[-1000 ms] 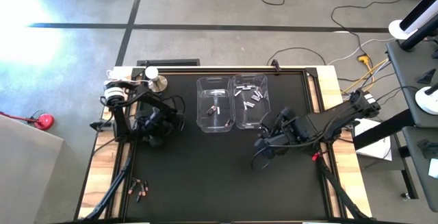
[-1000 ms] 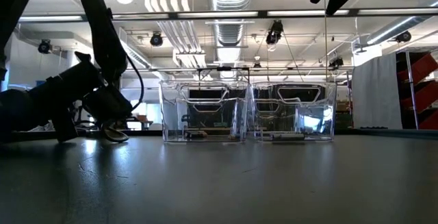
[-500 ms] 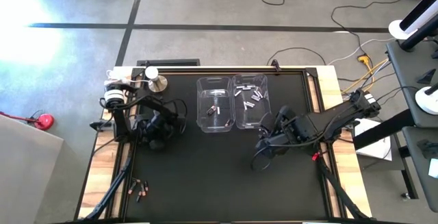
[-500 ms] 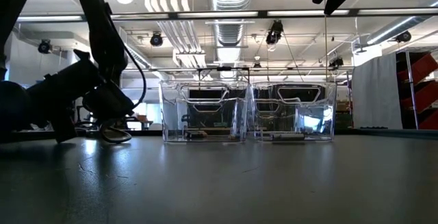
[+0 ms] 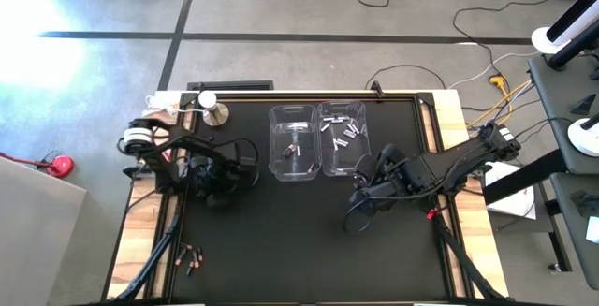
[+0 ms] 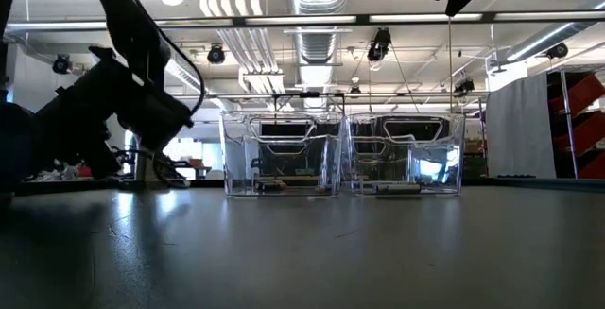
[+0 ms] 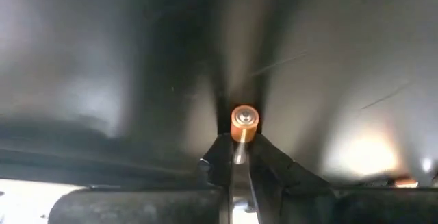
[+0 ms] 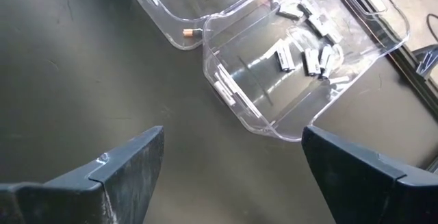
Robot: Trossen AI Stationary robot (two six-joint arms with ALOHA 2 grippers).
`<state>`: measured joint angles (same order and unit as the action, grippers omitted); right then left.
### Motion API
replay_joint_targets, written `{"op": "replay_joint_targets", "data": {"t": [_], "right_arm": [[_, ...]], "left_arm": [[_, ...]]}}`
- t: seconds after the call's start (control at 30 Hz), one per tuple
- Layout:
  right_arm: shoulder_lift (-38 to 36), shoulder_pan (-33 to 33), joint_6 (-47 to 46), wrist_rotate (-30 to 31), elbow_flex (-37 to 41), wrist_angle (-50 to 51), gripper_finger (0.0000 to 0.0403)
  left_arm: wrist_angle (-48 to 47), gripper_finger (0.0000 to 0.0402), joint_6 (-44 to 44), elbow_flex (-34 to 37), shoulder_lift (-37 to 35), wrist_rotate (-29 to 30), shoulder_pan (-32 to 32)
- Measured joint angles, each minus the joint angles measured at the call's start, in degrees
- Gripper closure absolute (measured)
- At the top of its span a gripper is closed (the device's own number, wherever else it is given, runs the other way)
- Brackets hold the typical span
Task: Sort batteries
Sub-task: Put the black battery into the left transparent bin
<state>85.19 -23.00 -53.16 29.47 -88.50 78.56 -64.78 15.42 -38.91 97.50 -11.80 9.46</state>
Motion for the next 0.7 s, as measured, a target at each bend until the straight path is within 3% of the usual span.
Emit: {"op": "replay_joint_targets", "data": {"t": [0.33,0.7], "right_arm": [[0.0,0.0,1.8,0.0,0.0,0.0,0.0064],[0.0,0.0,1.8,-2.6,-0.1,0.0,0.0064]], "left_arm": [[8.5,0.0389,8.5,1.5,-11.2,1.9,-1.2],[11.9,0.0386,14.8,2.2,-12.9,6.7,-1.6]]}}
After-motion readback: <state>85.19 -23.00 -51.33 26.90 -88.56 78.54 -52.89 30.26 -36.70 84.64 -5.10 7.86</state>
